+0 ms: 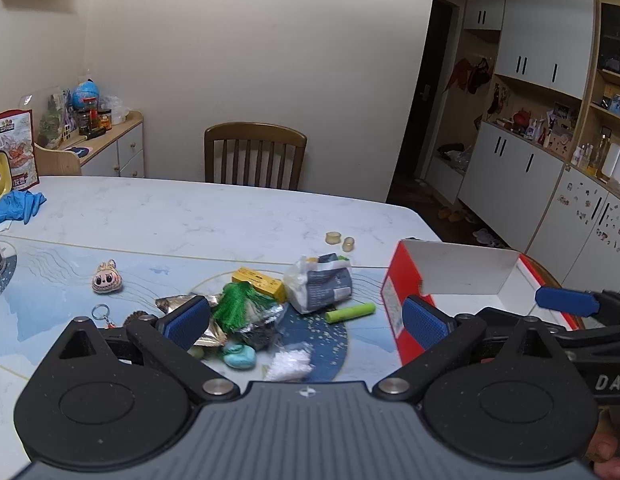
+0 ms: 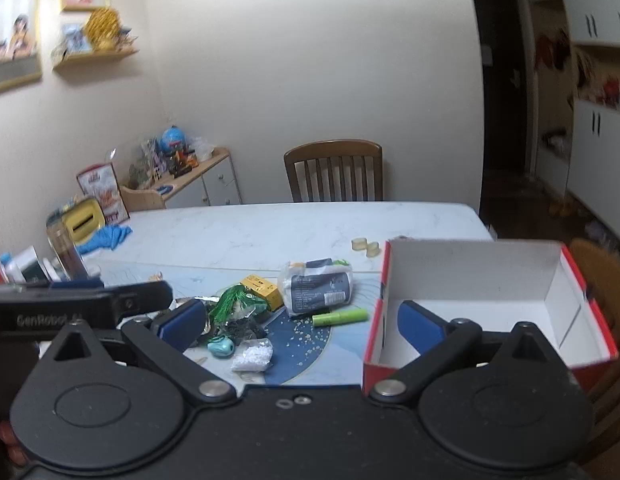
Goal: Organize objects
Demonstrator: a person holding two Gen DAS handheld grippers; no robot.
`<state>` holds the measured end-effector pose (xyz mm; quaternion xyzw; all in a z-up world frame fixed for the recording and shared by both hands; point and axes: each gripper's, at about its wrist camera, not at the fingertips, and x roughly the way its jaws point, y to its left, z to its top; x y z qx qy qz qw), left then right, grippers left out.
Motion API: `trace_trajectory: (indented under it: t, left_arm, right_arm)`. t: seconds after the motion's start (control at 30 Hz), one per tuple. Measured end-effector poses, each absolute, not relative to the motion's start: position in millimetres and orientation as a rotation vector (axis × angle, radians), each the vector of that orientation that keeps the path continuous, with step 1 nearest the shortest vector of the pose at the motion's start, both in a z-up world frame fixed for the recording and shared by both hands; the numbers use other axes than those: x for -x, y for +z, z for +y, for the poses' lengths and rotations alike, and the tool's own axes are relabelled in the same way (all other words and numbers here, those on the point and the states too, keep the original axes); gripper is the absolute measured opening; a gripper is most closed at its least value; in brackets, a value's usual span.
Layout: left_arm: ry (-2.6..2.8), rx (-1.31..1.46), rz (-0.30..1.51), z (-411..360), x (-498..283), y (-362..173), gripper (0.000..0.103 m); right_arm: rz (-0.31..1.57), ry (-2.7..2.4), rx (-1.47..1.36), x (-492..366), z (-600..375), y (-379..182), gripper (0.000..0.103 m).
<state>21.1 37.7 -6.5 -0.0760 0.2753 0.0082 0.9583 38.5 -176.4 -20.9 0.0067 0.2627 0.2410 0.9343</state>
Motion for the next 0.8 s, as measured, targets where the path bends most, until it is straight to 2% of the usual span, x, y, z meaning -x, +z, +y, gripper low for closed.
trace_trajectory:
  t: [0.5,0.8]
  left_arm:
    - [0.052,0.145,0.625,126.1,-53.3,-40.5,0.103]
    - [0.031,0.107,0.688,156.9,-91.9,-81.4,0.103]
  right_arm:
    - [0.615,0.527,0.039,-71.1,-116.6,-32.9,0.101]
    - [0.700,0.527,0.161,-91.9,-79.7,-72.0,0.098]
